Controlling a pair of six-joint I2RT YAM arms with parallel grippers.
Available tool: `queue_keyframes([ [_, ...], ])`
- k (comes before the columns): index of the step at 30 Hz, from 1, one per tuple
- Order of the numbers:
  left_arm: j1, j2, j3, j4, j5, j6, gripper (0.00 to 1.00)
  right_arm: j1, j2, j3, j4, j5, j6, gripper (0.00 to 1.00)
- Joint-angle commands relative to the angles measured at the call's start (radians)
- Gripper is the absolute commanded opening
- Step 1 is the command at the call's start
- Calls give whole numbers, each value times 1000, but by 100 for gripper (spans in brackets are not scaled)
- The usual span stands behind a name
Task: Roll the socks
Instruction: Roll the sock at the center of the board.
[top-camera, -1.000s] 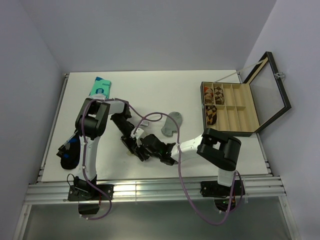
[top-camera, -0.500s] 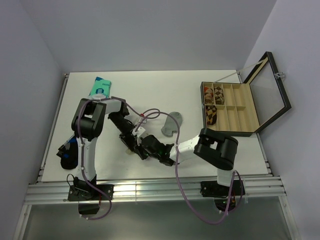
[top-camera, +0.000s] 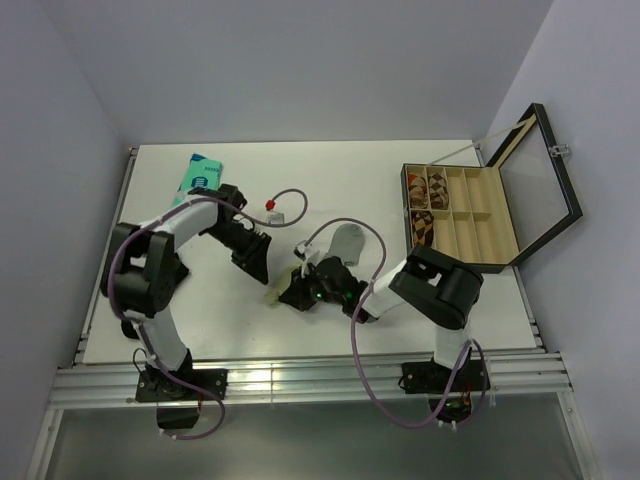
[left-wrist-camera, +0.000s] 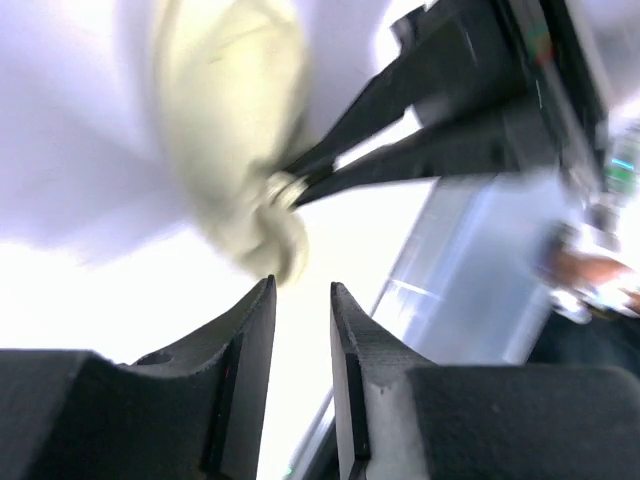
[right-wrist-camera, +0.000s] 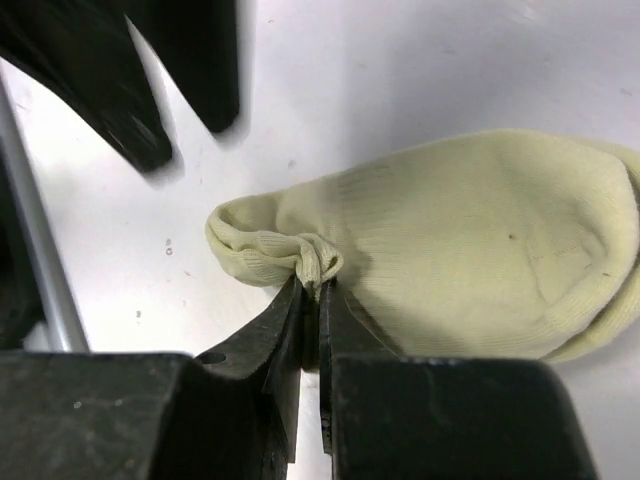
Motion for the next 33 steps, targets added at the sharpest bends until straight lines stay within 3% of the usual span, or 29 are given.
queue_keyframes([
  [1, 9, -155, -57, 210, -152, -96, 33, -77, 36, -28, 15, -178, 87, 0],
  [7, 2, -337, -178, 443, -331, -76, 36, -137, 94, 90, -193, -320, 154, 0],
  [13, -144, -570, -429, 756, -557, -21, 46, -221, 178, 69, -80, -494, 328, 0],
  [25, -395, -817, -735, 990, -669, 186, 55, -278, 247, 104, -97, -603, 447, 0],
  [33, -497, -790, -789, 1018, -704, 252, 61, -308, 309, 110, -45, -641, 528, 0],
])
